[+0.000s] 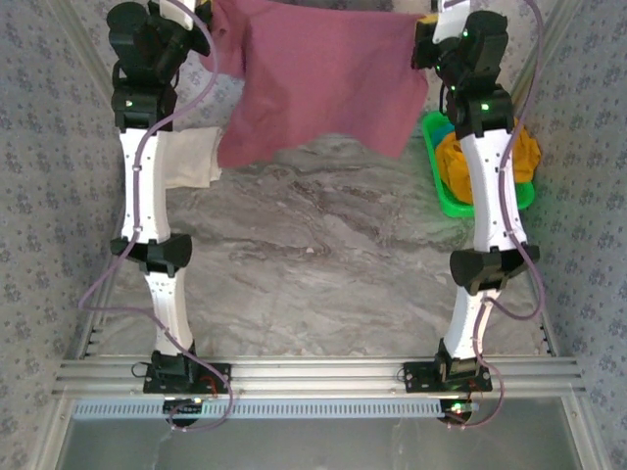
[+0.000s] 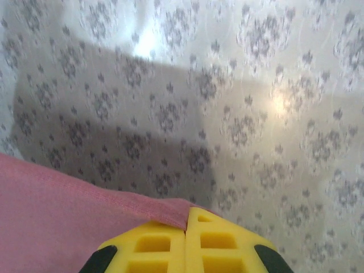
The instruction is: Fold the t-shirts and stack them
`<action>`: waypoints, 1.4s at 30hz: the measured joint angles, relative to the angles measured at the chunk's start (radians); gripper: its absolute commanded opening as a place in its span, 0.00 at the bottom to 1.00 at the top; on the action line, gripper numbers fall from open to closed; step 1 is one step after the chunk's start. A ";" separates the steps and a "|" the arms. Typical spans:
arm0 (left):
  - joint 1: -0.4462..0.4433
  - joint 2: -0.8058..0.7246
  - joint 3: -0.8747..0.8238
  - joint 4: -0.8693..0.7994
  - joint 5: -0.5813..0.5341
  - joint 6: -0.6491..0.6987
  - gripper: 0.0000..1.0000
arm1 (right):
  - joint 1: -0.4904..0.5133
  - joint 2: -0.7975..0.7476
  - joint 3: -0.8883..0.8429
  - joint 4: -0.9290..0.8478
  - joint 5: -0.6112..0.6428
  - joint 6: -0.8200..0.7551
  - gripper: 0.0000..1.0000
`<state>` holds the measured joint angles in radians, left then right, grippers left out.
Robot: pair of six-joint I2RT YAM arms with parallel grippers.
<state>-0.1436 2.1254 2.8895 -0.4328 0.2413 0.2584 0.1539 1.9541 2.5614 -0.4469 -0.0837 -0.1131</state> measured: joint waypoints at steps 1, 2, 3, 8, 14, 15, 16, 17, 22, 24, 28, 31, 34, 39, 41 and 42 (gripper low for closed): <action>0.000 -0.025 -0.033 -0.006 0.005 0.007 0.00 | 0.000 0.001 0.006 -0.003 -0.004 0.000 0.00; 0.000 -0.043 -0.053 -0.018 0.008 0.014 0.00 | 0.000 -0.003 0.006 -0.004 -0.006 -0.003 0.00; -0.001 -0.063 -0.068 -0.044 0.015 0.024 0.00 | 0.000 -0.020 -0.021 0.004 -0.010 -0.003 0.00; -0.029 -0.235 -0.306 -0.145 -0.003 0.089 0.00 | 0.002 -0.230 -0.447 0.122 -0.023 -0.003 0.00; -0.115 -0.800 -1.490 0.311 -0.089 0.093 0.00 | 0.001 -0.476 -1.074 0.304 -0.029 0.020 0.00; -0.132 -0.883 -1.686 0.370 -0.110 0.085 0.00 | 0.000 -0.500 -1.170 0.322 -0.030 0.028 0.00; -0.151 -0.948 -1.864 0.422 -0.130 0.071 0.00 | -0.001 -0.522 -1.263 0.338 -0.031 0.041 0.01; -0.170 -0.985 -1.987 0.449 -0.145 0.060 0.00 | -0.001 -0.541 -1.337 0.346 -0.031 0.052 0.03; -0.356 -1.140 -2.387 0.412 -0.274 -0.029 0.13 | 0.000 -0.698 -1.704 0.306 -0.034 0.157 0.30; -0.412 -1.249 -2.435 0.373 -0.313 -0.094 0.25 | 0.010 -0.793 -1.783 0.272 -0.024 0.196 0.49; -0.420 -1.421 -2.440 0.325 -0.370 -0.204 0.45 | 0.031 -0.964 -1.815 0.208 -0.010 0.234 0.60; -0.419 -1.517 -2.440 0.301 -0.408 -0.248 0.48 | 0.034 -1.030 -1.807 0.175 -0.010 0.249 0.60; -0.378 -1.526 -2.422 0.307 -0.402 -0.272 0.50 | 0.035 -0.994 -1.770 0.158 -0.011 0.257 0.59; -0.281 -1.240 -2.256 0.329 -0.345 -0.288 0.51 | 0.063 -0.771 -1.654 0.156 0.001 0.288 0.55; -0.248 -1.085 -2.164 0.335 -0.311 -0.293 0.49 | 0.075 -0.668 -1.601 0.153 0.013 0.303 0.55; -0.233 -1.004 -2.123 0.339 -0.294 -0.297 0.49 | 0.080 -0.611 -1.569 0.145 0.024 0.313 0.54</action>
<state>-0.3767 1.1213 0.7666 -0.0937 -0.0532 -0.0387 0.2344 1.3430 0.9924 -0.3019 -0.0597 0.1997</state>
